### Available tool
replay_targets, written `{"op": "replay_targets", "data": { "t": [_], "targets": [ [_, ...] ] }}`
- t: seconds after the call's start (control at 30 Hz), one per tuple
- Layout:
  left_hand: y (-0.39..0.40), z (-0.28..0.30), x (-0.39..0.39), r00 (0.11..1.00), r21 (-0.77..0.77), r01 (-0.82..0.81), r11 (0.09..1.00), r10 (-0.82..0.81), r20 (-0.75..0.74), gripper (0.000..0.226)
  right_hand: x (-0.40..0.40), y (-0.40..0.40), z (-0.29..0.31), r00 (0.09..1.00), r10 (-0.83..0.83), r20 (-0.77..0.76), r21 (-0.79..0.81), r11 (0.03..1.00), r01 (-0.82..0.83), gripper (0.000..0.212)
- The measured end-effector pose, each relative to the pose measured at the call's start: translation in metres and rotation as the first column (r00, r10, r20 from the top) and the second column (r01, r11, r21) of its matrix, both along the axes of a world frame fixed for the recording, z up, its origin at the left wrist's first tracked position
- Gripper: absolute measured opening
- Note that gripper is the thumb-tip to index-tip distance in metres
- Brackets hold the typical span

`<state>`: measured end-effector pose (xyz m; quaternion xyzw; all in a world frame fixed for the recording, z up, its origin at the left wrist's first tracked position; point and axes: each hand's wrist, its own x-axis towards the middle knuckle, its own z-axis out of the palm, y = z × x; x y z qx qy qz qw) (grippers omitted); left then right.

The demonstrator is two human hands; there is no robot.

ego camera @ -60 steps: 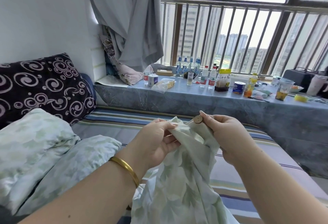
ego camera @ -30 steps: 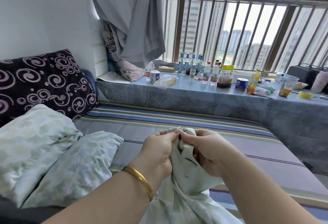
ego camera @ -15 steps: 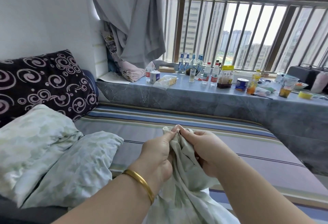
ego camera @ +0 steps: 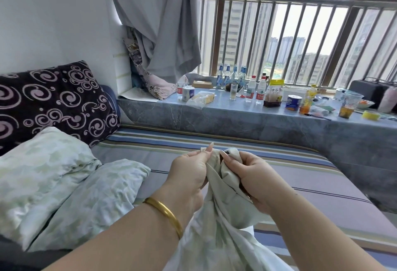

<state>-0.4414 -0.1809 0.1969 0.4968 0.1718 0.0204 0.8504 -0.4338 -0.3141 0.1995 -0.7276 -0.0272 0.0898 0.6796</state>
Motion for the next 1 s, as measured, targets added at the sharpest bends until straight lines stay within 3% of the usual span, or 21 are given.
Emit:
{"op": "replay_targets", "data": {
  "t": [0.17,0.37,0.53,0.73,0.87,1.0],
  "targets": [
    [0.001,0.009,0.002,0.999,0.030,-0.003,1.000,0.002,0.036,0.014,0.000,-0.008,0.008,0.991,0.039,0.129,-0.060,0.998,-0.032,0.021],
    [0.001,0.016,0.000,0.996,0.144,0.000,0.990,-0.012,0.085,0.023,-0.002,-0.015,0.018,0.986,0.133,0.102,-0.147,0.982,-0.117,0.024],
    [0.000,0.018,0.000,0.994,0.199,0.016,0.980,-0.036,0.098,0.015,-0.001,-0.011,0.024,0.988,0.128,0.088,-0.168,0.979,-0.112,0.023],
    [0.002,0.022,0.000,0.993,0.232,0.024,0.972,-0.049,0.104,0.012,-0.001,-0.008,0.027,0.992,0.027,0.121,-0.279,0.960,0.008,0.021],
    [0.000,0.022,-0.004,0.989,0.247,0.045,0.968,-0.077,0.125,0.017,-0.001,-0.005,0.026,0.960,-0.110,0.257,-0.304,0.934,0.189,0.028],
    [0.000,0.017,-0.002,0.991,0.237,0.035,0.971,-0.065,0.120,0.022,-0.005,-0.001,0.027,0.991,0.010,0.136,-0.171,0.985,0.014,0.034]
  ]
}}
